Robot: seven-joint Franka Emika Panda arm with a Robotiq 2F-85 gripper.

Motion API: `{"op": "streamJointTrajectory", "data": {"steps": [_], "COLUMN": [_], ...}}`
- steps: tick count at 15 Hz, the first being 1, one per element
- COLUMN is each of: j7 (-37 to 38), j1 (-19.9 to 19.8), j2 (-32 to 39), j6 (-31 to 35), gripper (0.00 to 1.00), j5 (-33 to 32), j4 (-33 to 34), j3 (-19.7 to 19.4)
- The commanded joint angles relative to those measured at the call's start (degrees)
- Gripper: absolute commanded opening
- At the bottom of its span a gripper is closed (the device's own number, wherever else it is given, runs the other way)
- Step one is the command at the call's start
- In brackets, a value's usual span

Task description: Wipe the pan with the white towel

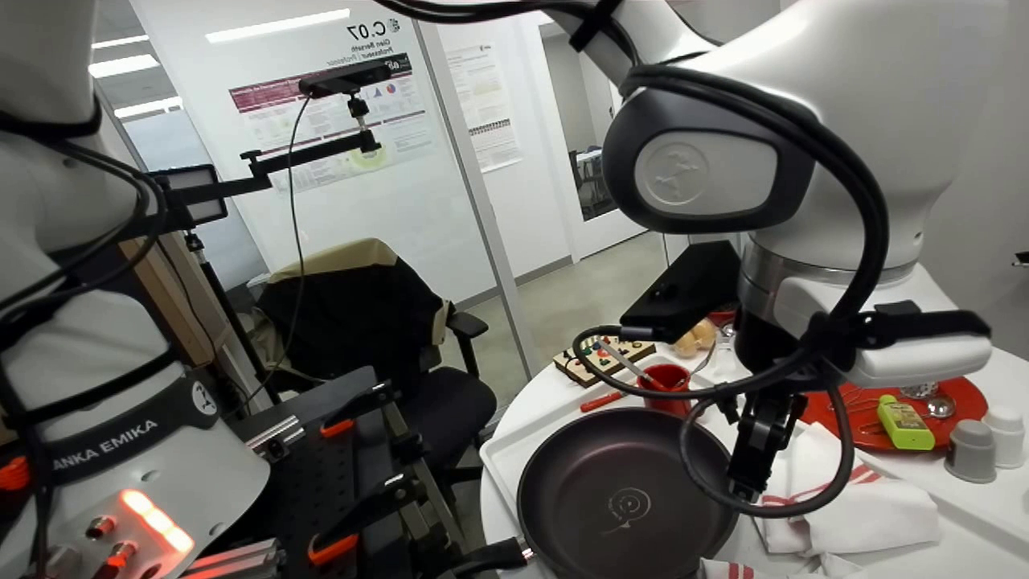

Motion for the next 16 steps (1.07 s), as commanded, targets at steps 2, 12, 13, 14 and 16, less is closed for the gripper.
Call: {"op": "streamJointTrajectory", "data": {"steps": [2,12,13,14,16], "j7": [2.1,0.3,0.3,0.3,0.5], "j1": [0.8,-0.5,-0.5,-0.5,-0.4], "j2": [5.8,0.0,0.0,0.0,0.7], "j6": [1.8,-0.1,-0.1,-0.1,0.4], "gripper": [1.0,1.0,1.0,1.0,1.0], "j5": [-3.7,-0.5,-0.5,-0.5,-1.7], "j4": [4.7,0.2,0.2,0.2,0.6], "j3": [-1.7,0.4,0.4,0.4,0.0]}}
